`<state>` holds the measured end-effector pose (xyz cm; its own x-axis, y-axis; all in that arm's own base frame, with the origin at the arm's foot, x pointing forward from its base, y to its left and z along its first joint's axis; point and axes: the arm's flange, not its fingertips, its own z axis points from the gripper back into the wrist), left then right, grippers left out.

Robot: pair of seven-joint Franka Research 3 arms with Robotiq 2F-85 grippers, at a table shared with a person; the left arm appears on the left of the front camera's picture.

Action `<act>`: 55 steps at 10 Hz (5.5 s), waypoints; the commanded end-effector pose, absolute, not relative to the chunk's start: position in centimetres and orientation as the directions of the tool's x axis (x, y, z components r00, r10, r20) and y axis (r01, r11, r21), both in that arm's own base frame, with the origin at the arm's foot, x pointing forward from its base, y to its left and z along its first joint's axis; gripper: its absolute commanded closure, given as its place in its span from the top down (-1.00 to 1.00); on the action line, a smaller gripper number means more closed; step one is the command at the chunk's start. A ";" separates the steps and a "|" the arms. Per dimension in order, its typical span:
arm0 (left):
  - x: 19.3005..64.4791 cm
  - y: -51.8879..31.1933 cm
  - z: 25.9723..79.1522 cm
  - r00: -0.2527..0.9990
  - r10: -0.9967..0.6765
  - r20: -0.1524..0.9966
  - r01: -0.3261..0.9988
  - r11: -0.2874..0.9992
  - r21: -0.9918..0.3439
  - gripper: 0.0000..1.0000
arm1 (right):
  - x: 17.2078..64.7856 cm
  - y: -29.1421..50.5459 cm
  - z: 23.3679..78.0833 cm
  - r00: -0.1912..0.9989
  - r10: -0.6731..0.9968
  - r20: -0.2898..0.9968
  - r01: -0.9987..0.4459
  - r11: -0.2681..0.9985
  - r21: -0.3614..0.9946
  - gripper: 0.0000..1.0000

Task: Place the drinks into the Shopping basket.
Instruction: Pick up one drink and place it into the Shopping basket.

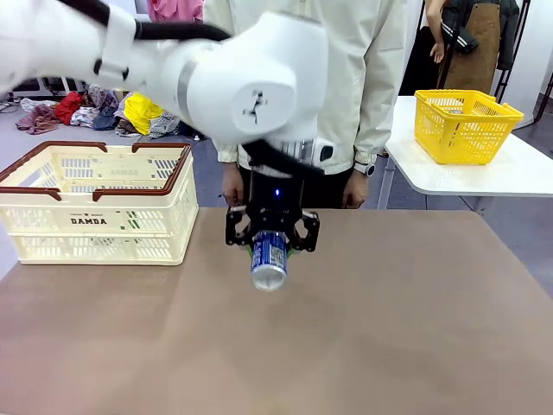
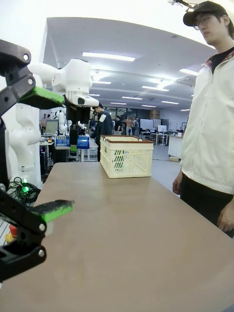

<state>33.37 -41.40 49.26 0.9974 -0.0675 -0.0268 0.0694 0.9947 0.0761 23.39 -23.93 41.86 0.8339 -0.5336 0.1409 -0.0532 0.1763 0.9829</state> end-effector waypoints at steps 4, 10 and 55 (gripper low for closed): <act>33.4 -41.4 49.3 0.997 -0.068 -0.027 0.069 0.995 0.076 -1.00 | 23.3 -24.0 41.9 0.837 -0.523 0.161 -0.075 0.183 0.980 1.00; 41.3 -31.3 57.4 0.997 0.040 0.062 -0.033 0.994 -0.105 -1.00 | 23.3 -24.0 41.9 0.837 -0.523 0.161 -0.075 0.183 0.980 1.00; 60.8 -6.0 50.1 0.988 -0.111 0.104 0.135 0.956 -0.261 1.00 | 23.3 -24.0 41.9 0.837 -0.523 0.161 -0.075 0.183 0.980 1.00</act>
